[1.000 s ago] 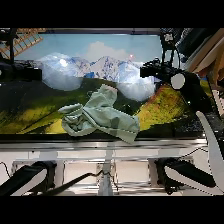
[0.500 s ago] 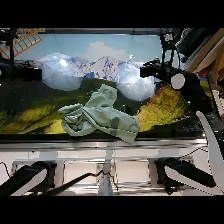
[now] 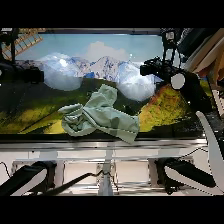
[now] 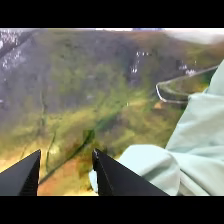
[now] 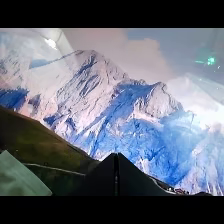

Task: Fold the clothes and pants, and hang the long-sleeved shirts on hangers.

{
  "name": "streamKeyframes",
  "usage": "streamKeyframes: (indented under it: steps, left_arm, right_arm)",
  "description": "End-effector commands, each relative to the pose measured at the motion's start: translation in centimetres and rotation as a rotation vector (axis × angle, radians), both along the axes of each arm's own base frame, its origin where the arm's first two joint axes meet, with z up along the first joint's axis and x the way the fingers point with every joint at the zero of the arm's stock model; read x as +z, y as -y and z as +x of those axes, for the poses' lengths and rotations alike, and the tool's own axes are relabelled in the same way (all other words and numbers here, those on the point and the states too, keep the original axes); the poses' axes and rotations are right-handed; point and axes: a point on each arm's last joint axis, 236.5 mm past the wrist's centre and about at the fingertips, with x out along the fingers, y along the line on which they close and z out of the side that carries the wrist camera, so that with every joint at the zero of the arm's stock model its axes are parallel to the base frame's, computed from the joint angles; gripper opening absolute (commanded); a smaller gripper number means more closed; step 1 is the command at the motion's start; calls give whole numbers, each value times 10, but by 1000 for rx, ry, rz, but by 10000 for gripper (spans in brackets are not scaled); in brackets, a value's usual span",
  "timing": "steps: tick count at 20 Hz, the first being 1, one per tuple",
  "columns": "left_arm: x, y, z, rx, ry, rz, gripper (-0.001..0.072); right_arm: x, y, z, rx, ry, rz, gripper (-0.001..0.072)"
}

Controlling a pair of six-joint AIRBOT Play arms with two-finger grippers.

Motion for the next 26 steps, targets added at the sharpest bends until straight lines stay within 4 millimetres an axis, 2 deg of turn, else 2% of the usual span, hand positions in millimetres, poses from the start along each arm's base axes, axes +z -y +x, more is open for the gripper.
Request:
streamKeyframes:
  steps: [1,3,4,5,6,7,8,12,13,14,15,17,18,19,20,21,22,23,24,25,26]
  left_arm:
    - [-4,6,-5,-7,-29,-26,358]
    - [-4,15,-6,-19,-34,-62,358]
    - [-4,17,-7,-21,-36,-71,358]
    - [-6,18,-10,-23,-51,-76,358]
    - [-9,18,-15,-23,-74,-75,357]
    - [-11,17,-18,-22,-93,-73,357]
    - [-14,17,-21,-22,-108,-71,357]
    - [-21,16,-33,-19,-163,-64,354]
    - [-24,15,-36,-19,-182,-61,355]
    - [-29,14,-39,-19,-200,-58,356]
    - [-36,14,-41,-51,-217,-37,374]
    - [-64,8,-46,-114,-262,-1,497]
    - [-86,3,-50,-114,-292,-28,498]
    - [-109,2,-55,-108,-319,-98,501]
    - [-132,5,-60,-107,-336,-212,545]
    - [-148,8,-64,-100,-330,-330,621]
    - [-159,8,-65,-80,-304,-439,639]
    - [-165,2,-62,-51,-261,-503,648]
    - [-170,-9,-56,-14,-219,-525,649]
    - [-174,-20,-52,17,-200,-521,651]
    - [-179,-24,-47,35,-201,-528,655]
  right_arm:
    - [20,0,11,-32,80,56,18]
    - [27,-9,9,-78,41,227,30]
    - [26,-16,3,-75,-2,290,29]
    - [17,-28,-11,-44,-86,320,29]
    - [8,-33,-22,-19,-142,311,31]
    - [3,-36,-28,-3,-177,305,83]
    - [1,-36,-29,0,-184,303,180]
    - [-9,-31,-56,46,-302,234,170]
    - [-19,-25,-69,55,-363,208,224]
    - [-30,-19,-84,64,-443,191,362]
    - [-45,-13,-105,90,-548,170,399]
    - [-75,-4,-158,212,-748,122,399]
    - [-88,-3,-185,266,-835,141,400]
    - [-99,-4,-210,312,-900,183,400]
    - [-109,-6,-231,346,-943,217,400]
    - [-120,-9,-255,385,-987,231,400]
    - [-130,-13,-275,424,-1017,225,400]
    - [-143,-17,-291,463,-1028,192,401]
    - [-156,-19,-299,489,-1022,144,417]
    - [-171,-20,-303,503,-1014,79,496]
    - [-182,-21,-303,526,-994,4,521]
